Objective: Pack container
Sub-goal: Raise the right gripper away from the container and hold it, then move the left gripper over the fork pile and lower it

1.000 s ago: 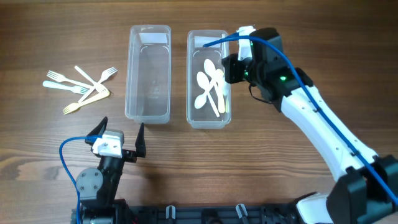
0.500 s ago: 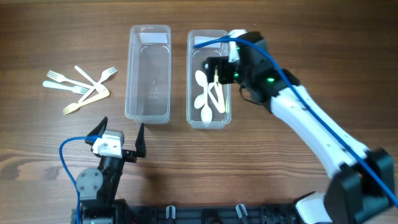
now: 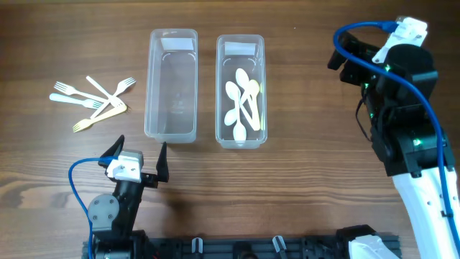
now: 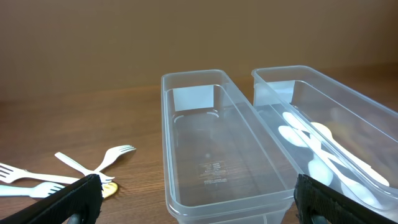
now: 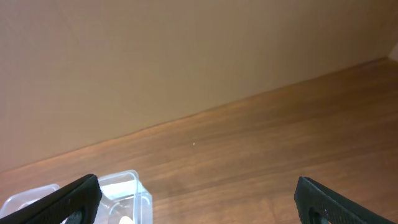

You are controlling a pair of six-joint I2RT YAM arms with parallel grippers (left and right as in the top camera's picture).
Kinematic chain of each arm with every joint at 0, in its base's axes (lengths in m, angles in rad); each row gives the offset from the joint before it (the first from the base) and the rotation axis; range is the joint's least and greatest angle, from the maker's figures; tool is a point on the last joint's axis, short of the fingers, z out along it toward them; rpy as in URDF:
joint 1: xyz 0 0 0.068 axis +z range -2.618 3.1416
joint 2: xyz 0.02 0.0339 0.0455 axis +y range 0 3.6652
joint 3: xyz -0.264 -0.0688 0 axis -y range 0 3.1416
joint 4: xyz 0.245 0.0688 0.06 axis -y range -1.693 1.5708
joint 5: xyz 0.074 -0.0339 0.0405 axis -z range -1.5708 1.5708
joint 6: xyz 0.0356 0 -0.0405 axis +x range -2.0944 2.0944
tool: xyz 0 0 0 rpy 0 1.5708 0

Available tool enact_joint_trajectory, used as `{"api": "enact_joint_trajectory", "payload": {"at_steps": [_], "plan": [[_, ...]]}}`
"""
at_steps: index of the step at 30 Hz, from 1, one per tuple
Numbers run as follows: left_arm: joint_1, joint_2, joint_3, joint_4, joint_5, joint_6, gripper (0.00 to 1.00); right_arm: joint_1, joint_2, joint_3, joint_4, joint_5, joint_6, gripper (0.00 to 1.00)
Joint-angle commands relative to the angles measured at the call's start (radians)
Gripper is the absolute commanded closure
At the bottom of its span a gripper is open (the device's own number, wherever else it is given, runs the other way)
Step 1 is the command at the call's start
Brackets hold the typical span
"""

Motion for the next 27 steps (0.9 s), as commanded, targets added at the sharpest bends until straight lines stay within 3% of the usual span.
{"api": "enact_joint_trajectory", "payload": {"at_steps": [1,17,27], "plan": [[0.006,-0.007,-0.007,0.003,0.002,0.014,0.00,-0.003,0.050,0.006,-0.002,0.025,0.001,0.00],[0.006,-0.007,-0.007,0.003,0.002,0.014,0.00,-0.003,0.356,0.006,-0.003,0.025,0.002,0.00],[0.006,-0.007,-0.007,0.003,0.002,0.014,0.00,-0.003,0.373,0.006,-0.003,0.025,0.002,0.00]]}}
